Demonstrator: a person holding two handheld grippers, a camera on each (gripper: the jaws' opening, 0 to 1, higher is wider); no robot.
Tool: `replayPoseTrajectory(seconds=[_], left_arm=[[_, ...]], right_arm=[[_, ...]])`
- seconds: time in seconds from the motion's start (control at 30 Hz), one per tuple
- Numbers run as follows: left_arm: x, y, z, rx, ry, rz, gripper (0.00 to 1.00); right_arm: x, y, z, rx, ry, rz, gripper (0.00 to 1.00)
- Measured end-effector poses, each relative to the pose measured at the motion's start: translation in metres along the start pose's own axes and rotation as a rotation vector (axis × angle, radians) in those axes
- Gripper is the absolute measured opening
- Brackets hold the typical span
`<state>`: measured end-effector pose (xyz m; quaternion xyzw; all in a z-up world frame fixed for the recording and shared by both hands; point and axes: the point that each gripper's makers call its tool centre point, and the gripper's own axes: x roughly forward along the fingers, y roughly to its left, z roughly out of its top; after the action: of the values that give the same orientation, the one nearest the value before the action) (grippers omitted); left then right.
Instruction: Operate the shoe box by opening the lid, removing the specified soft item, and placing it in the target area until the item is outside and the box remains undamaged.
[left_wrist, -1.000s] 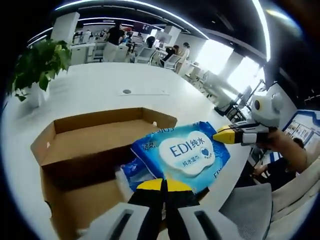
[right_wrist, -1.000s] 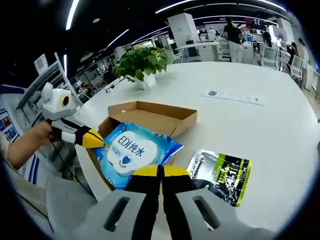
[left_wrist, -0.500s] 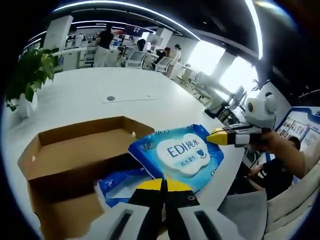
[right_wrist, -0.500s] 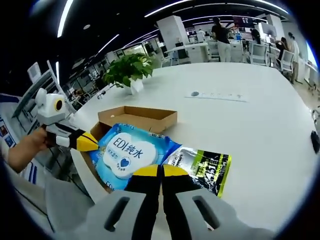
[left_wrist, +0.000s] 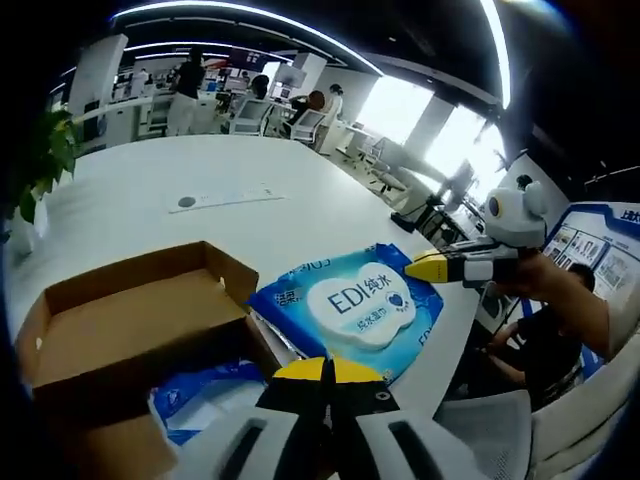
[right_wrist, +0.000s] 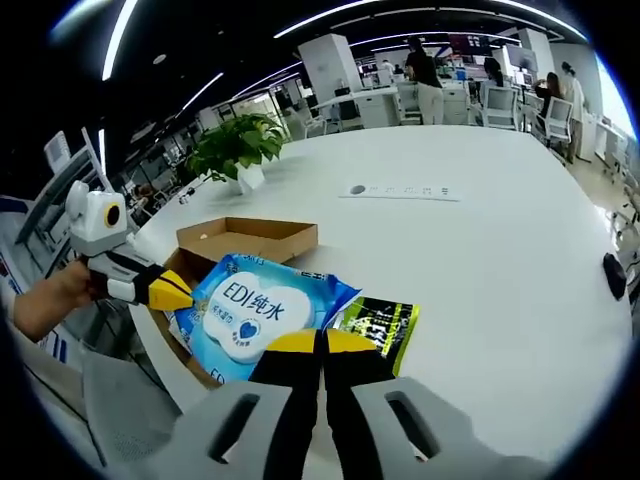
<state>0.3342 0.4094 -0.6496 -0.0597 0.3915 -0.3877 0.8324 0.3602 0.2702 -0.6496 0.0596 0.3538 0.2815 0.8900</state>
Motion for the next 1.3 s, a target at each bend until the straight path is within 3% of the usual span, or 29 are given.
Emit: replayPoseTrajectory(seconds=[0.33, 0.73, 1.3], left_arm=[[0.030, 0.000, 0.006, -0.030, 0.030, -0.028, 0.00], [0.060, 0.012, 0.003, -0.001, 0.107, 0.003, 0.00], [0.083, 0.028, -0.003, 0.125, 0.224, 0.077, 0.00]], right_arm=[[0.007, -0.032, -0.009, 0.071, 0.007, -0.016, 0.00], [0.035, -0.054, -0.018, 0.035, 0.053, -0.036, 0.00], [0.068, -0.071, -0.031, 0.029, 0.089, -0.032, 0.00]])
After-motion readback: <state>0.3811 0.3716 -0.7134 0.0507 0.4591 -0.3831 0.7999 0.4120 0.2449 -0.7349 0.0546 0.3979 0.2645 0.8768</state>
